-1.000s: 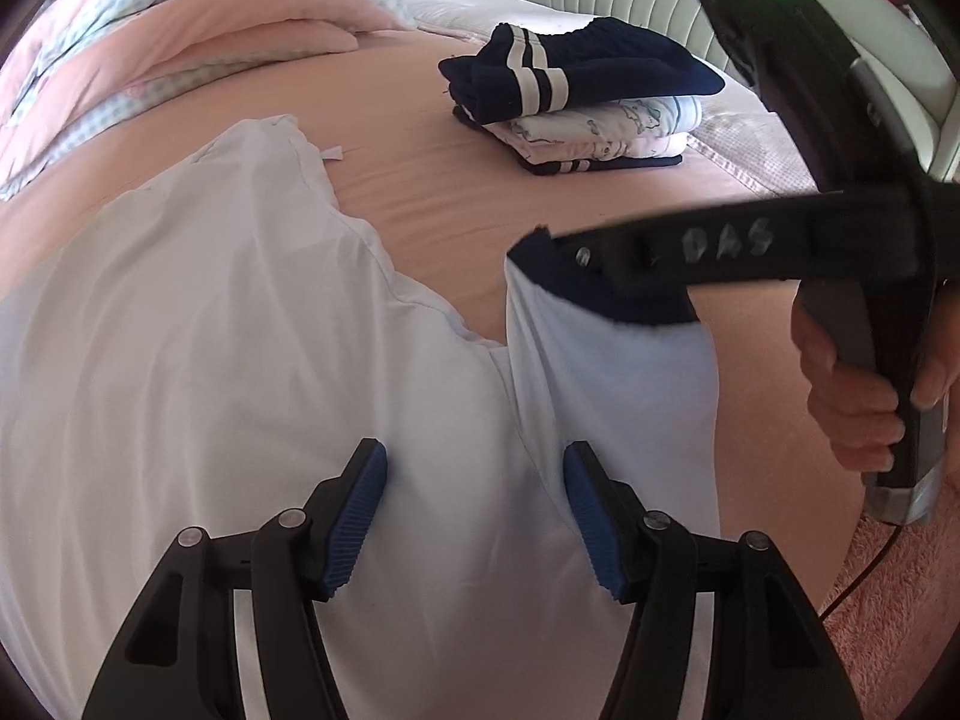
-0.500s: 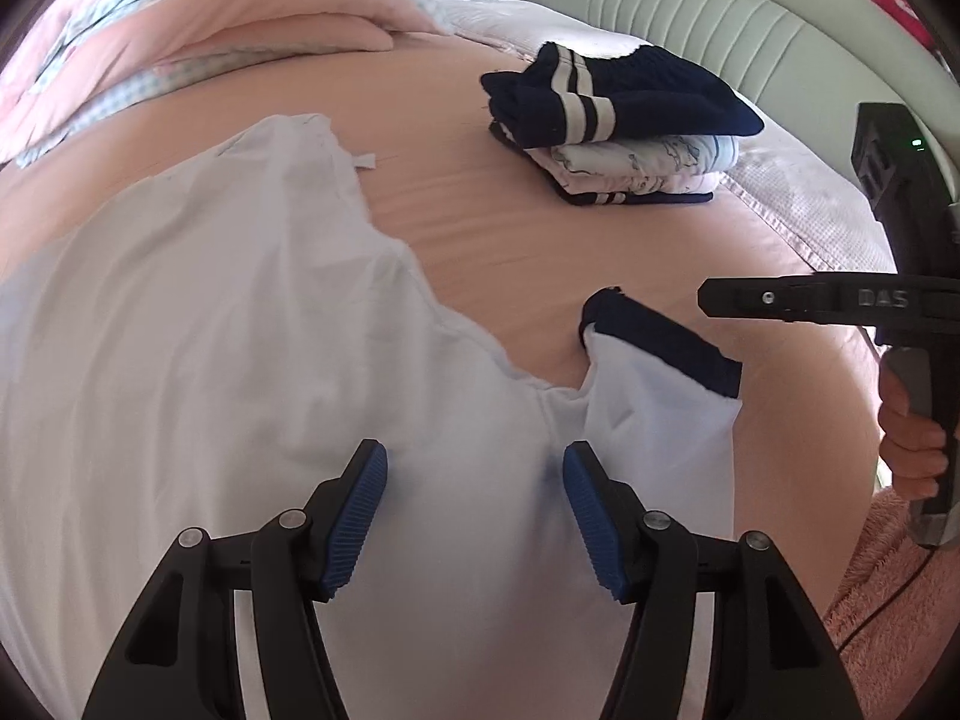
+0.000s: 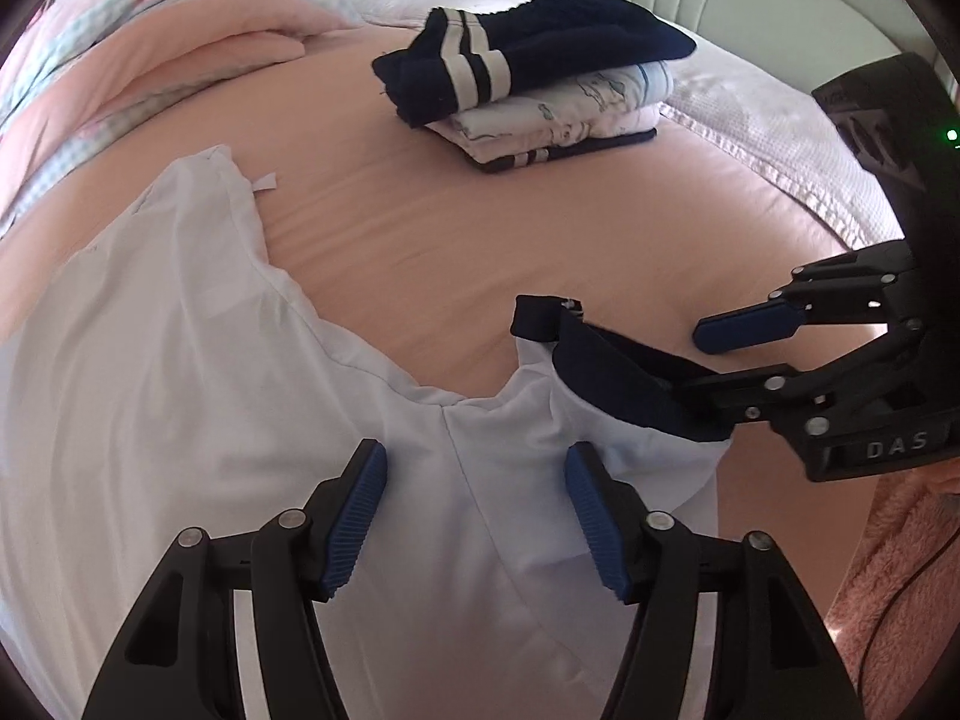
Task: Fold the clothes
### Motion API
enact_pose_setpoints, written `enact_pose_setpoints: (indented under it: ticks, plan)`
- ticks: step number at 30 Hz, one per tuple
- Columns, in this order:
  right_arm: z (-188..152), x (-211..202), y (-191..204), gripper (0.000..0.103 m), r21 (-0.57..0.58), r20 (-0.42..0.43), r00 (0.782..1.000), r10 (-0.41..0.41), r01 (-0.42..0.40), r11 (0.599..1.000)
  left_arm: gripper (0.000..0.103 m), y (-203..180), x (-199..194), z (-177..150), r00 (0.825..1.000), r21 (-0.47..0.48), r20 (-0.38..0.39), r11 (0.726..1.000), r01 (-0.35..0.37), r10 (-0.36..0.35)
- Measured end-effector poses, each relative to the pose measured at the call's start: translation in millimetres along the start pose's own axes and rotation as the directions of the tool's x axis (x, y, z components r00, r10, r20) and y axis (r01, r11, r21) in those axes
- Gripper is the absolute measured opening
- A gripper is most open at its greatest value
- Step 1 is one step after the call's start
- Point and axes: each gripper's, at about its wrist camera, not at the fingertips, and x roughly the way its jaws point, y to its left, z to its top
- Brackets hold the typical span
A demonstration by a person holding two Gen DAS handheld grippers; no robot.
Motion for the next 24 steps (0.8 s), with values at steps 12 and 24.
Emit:
enact_pose_setpoints:
  ticks: [12,24]
  plan:
    - [-18.4,-20.7,-37.3,0.044,0.055,0.012,0.999,-0.043,0.042,0.998,0.066,31.4,11.5,23.8,0.992,-0.121,0.007,0.985,-0.124,0.126]
    - [12.2,-21.9,-54.7,0.045,0.269,0.127,0.984,0.127,-0.157,0.950,0.066,-4.5,29.7,38.4,0.995,-0.022,0.048,0.996,-0.090,0.091]
